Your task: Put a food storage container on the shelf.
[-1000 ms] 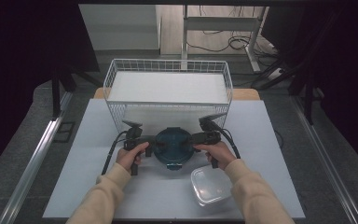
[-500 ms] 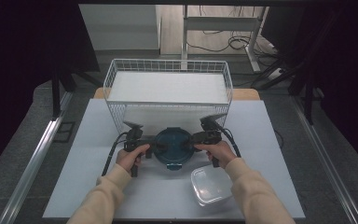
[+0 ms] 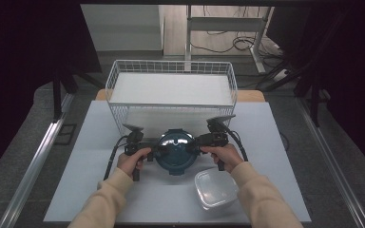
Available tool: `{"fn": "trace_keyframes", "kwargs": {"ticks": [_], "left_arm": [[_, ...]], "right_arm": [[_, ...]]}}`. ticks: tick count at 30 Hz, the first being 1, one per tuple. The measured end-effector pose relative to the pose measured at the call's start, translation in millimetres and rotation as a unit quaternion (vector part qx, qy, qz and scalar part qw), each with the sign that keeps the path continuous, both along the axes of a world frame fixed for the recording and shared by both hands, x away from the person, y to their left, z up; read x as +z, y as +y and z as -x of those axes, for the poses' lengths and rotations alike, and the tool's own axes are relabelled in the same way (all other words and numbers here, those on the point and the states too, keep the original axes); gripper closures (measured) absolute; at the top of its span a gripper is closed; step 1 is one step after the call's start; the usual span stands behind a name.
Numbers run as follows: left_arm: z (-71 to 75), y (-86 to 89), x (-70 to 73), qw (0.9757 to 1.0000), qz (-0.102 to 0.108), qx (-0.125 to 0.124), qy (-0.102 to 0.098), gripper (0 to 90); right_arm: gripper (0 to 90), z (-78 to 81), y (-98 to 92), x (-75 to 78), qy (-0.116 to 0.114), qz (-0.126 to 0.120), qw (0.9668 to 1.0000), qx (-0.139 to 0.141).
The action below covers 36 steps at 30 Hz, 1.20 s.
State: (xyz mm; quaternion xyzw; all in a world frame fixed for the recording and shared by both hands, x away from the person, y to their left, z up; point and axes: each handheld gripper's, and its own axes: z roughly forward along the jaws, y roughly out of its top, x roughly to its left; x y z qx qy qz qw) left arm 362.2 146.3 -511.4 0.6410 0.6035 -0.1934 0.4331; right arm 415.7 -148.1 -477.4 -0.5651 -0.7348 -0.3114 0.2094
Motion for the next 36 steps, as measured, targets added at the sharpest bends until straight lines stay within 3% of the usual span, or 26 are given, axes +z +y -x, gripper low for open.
{"fn": "trace_keyframes", "kwargs": {"ticks": [15, 27, 36], "left_arm": [[5.3, 1.2, 11.8, 0.9998, 0.005, -0.005, -0.020, 32.3], [13.9, 1.1, 35.1, 0.9984, -0.001, -0.020, -0.053, 33.3], [18.0, 0.3, 44.1, 0.9977, -0.004, -0.024, -0.064, 33.3]], "right_arm": [[40.1, 10.9, -4.0, 15.5, -0.041, -0.009, 0.9991, 0.007], [40.4, 23.2, -7.4, 35.7, -0.080, -0.018, 0.9965, 0.014], [40.9, 29.5, -9.7, 45.0, -0.091, -0.022, 0.9955, 0.016]]}}
